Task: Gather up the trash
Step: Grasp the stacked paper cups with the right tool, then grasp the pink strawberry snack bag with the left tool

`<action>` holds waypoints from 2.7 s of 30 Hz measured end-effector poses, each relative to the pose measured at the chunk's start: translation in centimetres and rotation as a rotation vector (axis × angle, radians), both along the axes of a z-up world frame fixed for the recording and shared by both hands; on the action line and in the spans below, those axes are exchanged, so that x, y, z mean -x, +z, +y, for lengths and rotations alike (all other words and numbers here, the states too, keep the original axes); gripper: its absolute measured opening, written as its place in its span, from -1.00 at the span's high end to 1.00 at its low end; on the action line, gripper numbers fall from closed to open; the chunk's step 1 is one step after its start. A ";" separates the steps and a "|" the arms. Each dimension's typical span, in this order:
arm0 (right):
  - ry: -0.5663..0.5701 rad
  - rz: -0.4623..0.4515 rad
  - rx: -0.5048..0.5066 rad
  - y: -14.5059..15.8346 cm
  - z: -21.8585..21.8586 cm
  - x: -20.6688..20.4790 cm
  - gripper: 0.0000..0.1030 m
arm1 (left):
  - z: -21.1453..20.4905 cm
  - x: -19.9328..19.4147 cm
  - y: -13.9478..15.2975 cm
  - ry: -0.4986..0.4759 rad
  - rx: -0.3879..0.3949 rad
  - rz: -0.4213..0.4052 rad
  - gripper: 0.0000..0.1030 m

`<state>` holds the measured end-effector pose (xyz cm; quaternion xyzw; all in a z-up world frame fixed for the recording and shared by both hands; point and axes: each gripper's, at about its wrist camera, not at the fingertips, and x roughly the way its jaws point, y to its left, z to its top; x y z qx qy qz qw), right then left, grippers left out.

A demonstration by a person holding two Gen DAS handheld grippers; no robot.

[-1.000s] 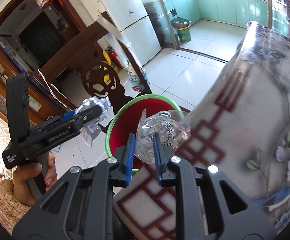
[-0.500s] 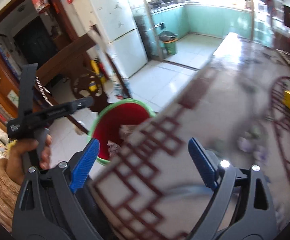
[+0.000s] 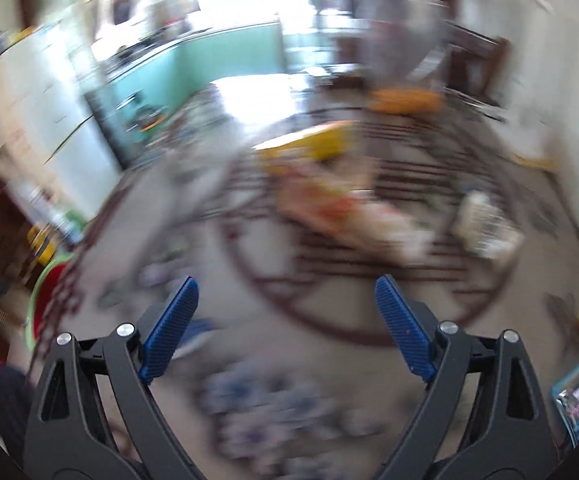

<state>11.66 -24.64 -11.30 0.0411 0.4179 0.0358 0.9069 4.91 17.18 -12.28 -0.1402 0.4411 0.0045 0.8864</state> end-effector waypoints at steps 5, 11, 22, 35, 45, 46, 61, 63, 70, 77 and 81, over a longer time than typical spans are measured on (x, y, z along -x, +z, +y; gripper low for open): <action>-0.276 0.017 0.099 -1.6 -8.8 -2.7 -0.72 | -2.4 -0.3 0.2 -0.047 -0.022 0.014 -0.48; -0.512 0.062 -0.069 -4.0 -17.3 -5.3 -0.72 | -5.7 -0.8 0.0 -0.110 -0.028 0.044 -0.48; -0.429 0.145 -0.179 -8.0 -20.3 -10.1 -0.33 | -14.8 -3.6 -0.6 -0.259 -0.009 0.100 -0.48; -0.309 0.054 -0.352 -3.2 -17.8 -8.8 0.02 | -30.5 -10.0 -1.0 -0.418 0.136 0.101 -0.48; -0.324 0.050 -0.452 -2.8 -19.2 -8.1 0.02 | -34.6 -16.2 -2.4 -0.254 0.077 0.080 -0.48; -0.323 0.046 -0.454 -2.6 -19.2 -8.1 0.02 | -34.6 -16.8 -2.7 -0.236 0.096 0.091 -0.48; -0.311 0.047 -0.447 -2.4 -20.0 -8.2 0.02 | -36.1 -19.2 -4.2 -0.246 0.178 0.143 0.34; -0.308 0.052 -0.446 -2.5 -20.0 -8.3 0.02 | -35.8 -18.7 -3.7 -0.265 0.151 0.123 0.35; -0.348 0.067 -0.363 -3.0 -20.6 -8.2 0.01 | -32.8 -15.8 -1.7 -0.317 0.114 0.067 0.39; -0.395 0.120 -0.515 -6.3 -22.4 -8.8 -0.33 | -30.1 -12.2 -0.9 -0.359 0.049 0.035 0.40; -0.381 0.100 -0.564 -6.6 -21.4 -10.0 -0.60 | -29.9 -11.7 -1.3 -0.376 0.077 0.066 0.39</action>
